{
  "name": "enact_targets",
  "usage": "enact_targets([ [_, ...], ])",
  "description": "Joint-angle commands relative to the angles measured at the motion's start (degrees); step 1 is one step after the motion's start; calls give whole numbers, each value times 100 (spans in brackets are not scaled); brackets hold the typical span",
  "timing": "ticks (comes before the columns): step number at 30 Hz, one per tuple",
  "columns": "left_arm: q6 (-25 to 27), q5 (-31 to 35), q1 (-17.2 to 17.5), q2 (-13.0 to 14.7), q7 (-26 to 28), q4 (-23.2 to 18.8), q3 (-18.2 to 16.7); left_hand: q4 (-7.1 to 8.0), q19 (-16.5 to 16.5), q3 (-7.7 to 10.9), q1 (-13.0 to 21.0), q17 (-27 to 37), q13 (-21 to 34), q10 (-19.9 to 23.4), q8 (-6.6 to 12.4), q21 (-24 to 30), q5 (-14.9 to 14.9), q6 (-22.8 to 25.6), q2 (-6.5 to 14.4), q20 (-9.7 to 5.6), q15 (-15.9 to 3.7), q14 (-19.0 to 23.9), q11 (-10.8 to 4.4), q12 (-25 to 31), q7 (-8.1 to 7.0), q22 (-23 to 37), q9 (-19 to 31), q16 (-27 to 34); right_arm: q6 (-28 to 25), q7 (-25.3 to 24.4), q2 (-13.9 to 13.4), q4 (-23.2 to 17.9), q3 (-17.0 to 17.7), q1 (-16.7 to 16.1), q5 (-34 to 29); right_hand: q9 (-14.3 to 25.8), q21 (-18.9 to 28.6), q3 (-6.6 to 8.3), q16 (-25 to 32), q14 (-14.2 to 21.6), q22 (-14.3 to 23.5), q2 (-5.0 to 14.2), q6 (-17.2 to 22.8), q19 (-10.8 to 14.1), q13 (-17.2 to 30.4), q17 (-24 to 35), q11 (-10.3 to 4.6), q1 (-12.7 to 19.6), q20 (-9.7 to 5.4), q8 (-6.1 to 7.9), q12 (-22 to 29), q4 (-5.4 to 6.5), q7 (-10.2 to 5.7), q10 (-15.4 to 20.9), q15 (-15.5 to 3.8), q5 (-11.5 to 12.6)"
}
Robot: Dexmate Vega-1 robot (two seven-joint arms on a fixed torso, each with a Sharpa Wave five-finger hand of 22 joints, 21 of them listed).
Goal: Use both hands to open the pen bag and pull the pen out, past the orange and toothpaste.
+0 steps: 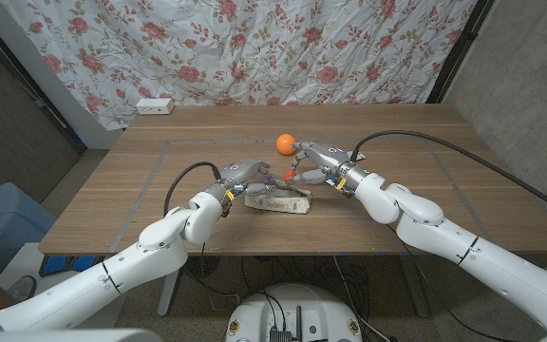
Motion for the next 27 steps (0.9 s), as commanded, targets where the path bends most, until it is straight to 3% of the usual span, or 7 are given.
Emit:
enact_targets([
  [1, -175, -382, 114, 24, 248, 25, -275, 35, 52, -2, -60, 7, 8, -26, -37, 10, -7, -87, 48, 13, -273, 4, -28, -15, 6, 12, 11, -3, -220, -129, 7, -86, 153, -94, 132, 19, -1, -4, 32, 13, 15, 45, 39, 27, 21, 21, -5, 45, -5, 58, 34, 15, -5, 56, -6, 27],
  [22, -904, -1475, 256, 30, 623, 382, -771, 84, 48, -28, -235, 3, 18, -254, -131, -18, -6, -611, 155, 61, -134, -197, 37, -101, -35, 17, 22, -82, -859, -256, -268, -449, 520, -395, 356, 31, 7, -11, 25, -15, 15, 66, -13, 59, 20, 30, -27, 69, 16, 71, 21, 18, 0, 64, -36, 22],
  [27, -1000, -1777, 282, -33, 693, 482, -895, 80, 24, -21, -263, 0, 20, -368, -140, -31, -2, -781, 192, 2, -96, -318, 91, -125, -45, 14, 22, -107, -1030, -308, -348, -529, 588, -470, 335, 33, 12, -16, 29, -5, 15, 69, -12, 79, 21, 33, -43, 68, 11, 80, 24, 22, 10, 80, -51, 19],
])
